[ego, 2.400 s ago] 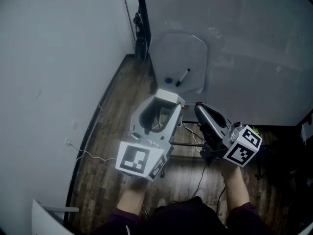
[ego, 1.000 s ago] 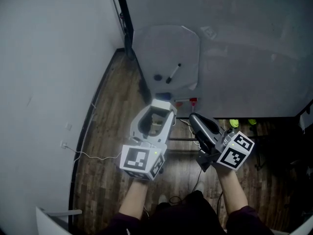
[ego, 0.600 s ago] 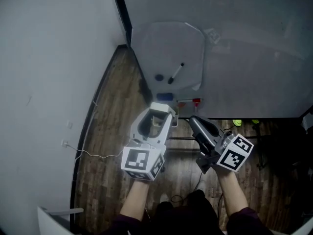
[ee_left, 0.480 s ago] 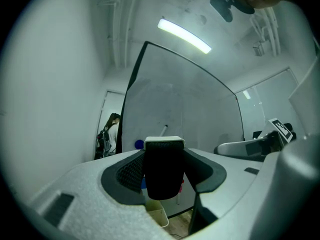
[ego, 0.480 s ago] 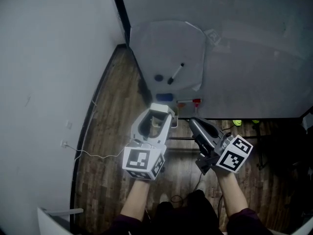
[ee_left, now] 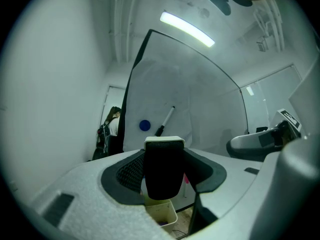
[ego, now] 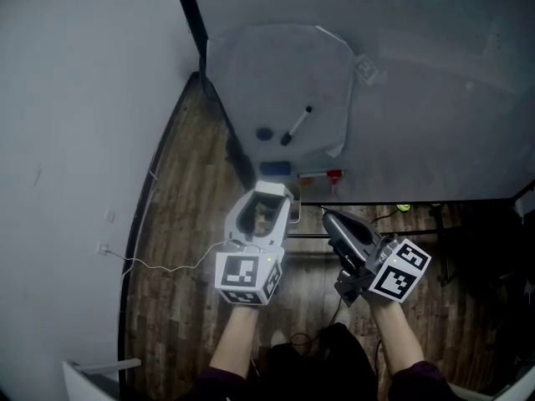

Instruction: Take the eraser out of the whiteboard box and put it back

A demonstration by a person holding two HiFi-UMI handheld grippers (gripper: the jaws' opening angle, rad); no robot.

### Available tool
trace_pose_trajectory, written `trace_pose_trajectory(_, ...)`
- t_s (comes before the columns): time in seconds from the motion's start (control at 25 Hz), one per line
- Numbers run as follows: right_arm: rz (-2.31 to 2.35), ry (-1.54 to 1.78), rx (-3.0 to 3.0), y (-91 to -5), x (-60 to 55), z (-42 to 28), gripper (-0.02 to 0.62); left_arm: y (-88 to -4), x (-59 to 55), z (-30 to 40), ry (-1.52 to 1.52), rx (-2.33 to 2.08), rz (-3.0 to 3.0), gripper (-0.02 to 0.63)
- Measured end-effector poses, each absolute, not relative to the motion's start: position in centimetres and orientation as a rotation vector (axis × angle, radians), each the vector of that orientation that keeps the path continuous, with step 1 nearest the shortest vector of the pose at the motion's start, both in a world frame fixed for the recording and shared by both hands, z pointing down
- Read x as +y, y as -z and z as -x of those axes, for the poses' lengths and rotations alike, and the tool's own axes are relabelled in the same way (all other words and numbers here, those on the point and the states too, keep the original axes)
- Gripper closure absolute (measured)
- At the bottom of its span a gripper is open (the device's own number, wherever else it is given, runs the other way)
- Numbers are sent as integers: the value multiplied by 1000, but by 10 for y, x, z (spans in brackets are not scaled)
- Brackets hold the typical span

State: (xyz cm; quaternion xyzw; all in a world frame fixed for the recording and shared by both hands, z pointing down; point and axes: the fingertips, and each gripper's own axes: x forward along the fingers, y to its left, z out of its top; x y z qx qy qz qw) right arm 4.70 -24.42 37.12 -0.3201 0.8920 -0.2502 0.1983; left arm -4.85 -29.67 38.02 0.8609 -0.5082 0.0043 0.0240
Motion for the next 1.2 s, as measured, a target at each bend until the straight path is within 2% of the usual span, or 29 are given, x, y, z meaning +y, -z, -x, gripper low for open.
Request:
trace_pose_trajectory(0.72,937,780,2498,-411,-260,-61,592,-449,-347,44,-66,-1642,-2589,383)
trace_pose_trajectory(1.2,959,776,2507,-414,-259,-70,592,-461,-358,42,-86,-1647,-2576,383)
